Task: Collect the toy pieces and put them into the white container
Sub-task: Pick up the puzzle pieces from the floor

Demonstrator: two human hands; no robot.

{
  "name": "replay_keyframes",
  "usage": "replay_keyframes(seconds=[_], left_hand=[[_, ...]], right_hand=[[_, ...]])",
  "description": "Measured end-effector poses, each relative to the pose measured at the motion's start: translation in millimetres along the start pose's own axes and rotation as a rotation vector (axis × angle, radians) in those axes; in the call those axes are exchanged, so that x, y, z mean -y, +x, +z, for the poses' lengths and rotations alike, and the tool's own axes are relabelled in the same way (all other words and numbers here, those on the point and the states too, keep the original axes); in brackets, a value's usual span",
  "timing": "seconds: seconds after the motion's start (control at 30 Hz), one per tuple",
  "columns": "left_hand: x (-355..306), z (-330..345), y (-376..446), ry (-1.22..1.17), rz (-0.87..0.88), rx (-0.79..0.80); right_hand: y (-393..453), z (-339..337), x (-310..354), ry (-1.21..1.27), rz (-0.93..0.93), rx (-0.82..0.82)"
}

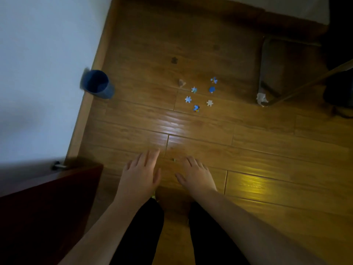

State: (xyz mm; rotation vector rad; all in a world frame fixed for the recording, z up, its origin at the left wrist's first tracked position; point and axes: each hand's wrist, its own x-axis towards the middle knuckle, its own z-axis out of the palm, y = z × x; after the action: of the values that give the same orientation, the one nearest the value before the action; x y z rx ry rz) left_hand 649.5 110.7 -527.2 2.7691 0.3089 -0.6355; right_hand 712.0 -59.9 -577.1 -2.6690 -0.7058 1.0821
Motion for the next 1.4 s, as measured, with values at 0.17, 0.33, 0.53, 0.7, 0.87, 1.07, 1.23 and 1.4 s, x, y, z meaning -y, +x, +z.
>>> replay_keyframes(seconds=[0.17, 0.33, 0.53, 0.7, 0.87, 1.07, 1.23, 1.4], left_hand=[[29, 94, 42, 0.020, -0.089, 0.090], [61, 168, 89, 0.075, -0.042, 0.139], [91, 226, 130, 0.086, -0.004, 0.198], [107, 252, 132, 0.061, -0.034, 0.182], [113, 266, 125, 0.087, -0.044, 0.219], [117, 275, 126, 0.131, -0.001, 0.200], [102, 263, 121, 0.155, -0.010, 0.221], [69, 222, 101, 0.144, 0.010, 0.248]], right_hand=[[71, 93, -41, 0.041, 0.048, 0.025], [146, 161, -80, 0.050, 0.069, 0.056], [214, 241, -106, 0.064, 0.119, 0.193], [243, 288, -109, 0.137, 0.189, 0.217], [259, 306, -112, 0.150, 0.226, 0.158], [272, 306, -110, -0.002, 0.133, 0.131], [264, 291, -109, 0.198, 0.240, 0.144], [206, 222, -99, 0.795, 0.403, 0.071]])
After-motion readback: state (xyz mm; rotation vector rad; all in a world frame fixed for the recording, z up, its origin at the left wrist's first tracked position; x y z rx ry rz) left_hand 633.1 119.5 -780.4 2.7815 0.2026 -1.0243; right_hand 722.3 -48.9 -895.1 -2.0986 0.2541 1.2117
